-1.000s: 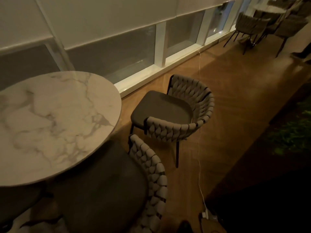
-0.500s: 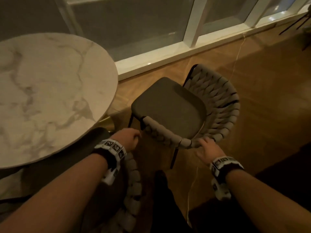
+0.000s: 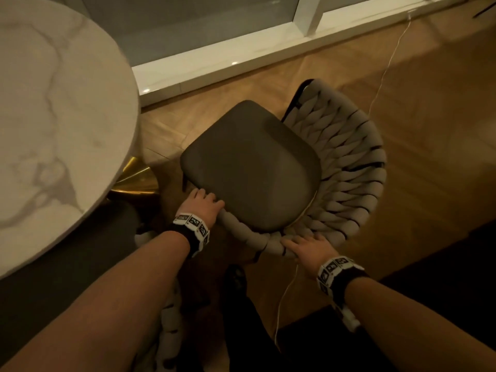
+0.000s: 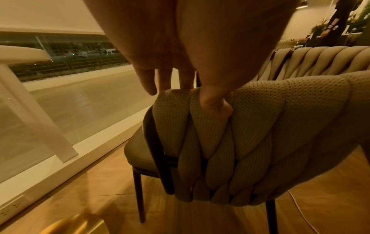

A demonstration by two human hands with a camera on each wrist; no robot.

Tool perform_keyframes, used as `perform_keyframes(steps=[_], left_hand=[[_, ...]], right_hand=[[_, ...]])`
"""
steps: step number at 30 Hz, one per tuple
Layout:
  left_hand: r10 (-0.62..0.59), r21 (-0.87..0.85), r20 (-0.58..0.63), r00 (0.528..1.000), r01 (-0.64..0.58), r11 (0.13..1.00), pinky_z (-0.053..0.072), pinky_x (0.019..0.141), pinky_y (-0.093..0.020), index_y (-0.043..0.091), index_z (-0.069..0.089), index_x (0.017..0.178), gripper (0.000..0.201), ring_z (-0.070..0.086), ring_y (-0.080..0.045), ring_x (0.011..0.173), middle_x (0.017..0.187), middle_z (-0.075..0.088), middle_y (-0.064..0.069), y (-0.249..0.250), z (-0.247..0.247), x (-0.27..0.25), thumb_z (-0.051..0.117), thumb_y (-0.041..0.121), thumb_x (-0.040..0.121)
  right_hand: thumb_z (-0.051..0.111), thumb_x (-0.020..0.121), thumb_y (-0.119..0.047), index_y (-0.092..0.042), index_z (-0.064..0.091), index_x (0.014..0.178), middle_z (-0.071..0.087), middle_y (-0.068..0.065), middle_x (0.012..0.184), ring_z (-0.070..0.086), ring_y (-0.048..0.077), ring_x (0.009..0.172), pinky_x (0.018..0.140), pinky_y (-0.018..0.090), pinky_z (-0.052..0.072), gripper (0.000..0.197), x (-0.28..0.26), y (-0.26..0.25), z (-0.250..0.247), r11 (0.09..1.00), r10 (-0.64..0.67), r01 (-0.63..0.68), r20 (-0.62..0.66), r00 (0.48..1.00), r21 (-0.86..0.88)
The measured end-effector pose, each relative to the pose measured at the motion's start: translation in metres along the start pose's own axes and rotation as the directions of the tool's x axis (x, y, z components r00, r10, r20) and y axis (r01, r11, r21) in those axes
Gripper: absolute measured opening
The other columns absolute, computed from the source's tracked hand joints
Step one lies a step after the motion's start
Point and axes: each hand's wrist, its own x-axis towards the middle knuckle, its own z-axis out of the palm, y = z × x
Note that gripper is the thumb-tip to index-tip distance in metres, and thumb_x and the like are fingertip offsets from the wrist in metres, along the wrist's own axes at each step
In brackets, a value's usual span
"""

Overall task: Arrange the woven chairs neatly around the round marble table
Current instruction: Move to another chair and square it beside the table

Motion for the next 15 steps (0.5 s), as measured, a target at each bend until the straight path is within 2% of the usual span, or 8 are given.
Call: perform_keyframes(steps=[4, 9, 12, 15], left_hand=[[0.0, -0.065, 0.022, 1.0, 0.002, 0.998, 0.025, 0.115, -0.046, 0.026, 0.04, 0.137, 0.04, 0.034, -0.036, 0.129, 0.14, 0.043, -0.009, 0.006, -0.008, 0.005, 0.04, 0.02, 0.097], [0.024, -0.151, 0.097, 0.995, -0.009, 0.988, 0.034, 0.108, -0.05, 0.025, 0.031, 0.144, 0.048, 0.029, -0.04, 0.13, 0.145, 0.037, -0.012, 0.031, -0.016, 0.011, 0.043, 0.033, 0.098], [0.02, -0.196, 0.056, 0.998, -0.009, 0.981, 0.035, 0.107, -0.05, 0.026, 0.027, 0.146, 0.047, 0.027, -0.042, 0.132, 0.147, 0.035, -0.012, 0.049, -0.019, 0.013, 0.037, 0.023, 0.1], [0.016, -0.231, 0.042, 0.999, -0.006, 0.973, 0.035, 0.108, -0.051, 0.027, 0.026, 0.146, 0.049, 0.03, -0.043, 0.132, 0.146, 0.036, -0.012, 0.058, -0.021, 0.019, 0.038, 0.019, 0.099]], right_hand=[[0.053, 0.093, -0.021, -0.035, 0.01, 0.15, 0.03, 0.002, 0.154, 0.034, 0.027, 0.136, 0.108, 0.048, 0.029, 0.072, 0.001, 0.019, -0.014, 1.0, 0.021, -0.02, 0.037, 0.999, -0.024], [0.054, 0.092, -0.021, -0.039, 0.021, 0.147, 0.035, -0.002, 0.152, 0.031, 0.024, 0.139, 0.113, 0.048, 0.022, 0.067, 0.012, 0.062, -0.035, 0.989, 0.1, -0.099, 0.008, 0.995, -0.112], [0.055, 0.091, -0.02, -0.042, 0.028, 0.144, 0.038, -0.004, 0.15, 0.032, 0.021, 0.139, 0.114, 0.05, 0.02, 0.063, 0.023, 0.095, -0.055, 0.975, 0.123, -0.123, -0.012, 0.992, -0.186], [0.054, 0.09, -0.014, -0.044, 0.026, 0.144, 0.036, -0.005, 0.152, 0.029, 0.019, 0.141, 0.115, 0.05, 0.016, 0.067, 0.037, 0.12, -0.075, 0.962, 0.111, -0.111, -0.012, 0.994, -0.248]])
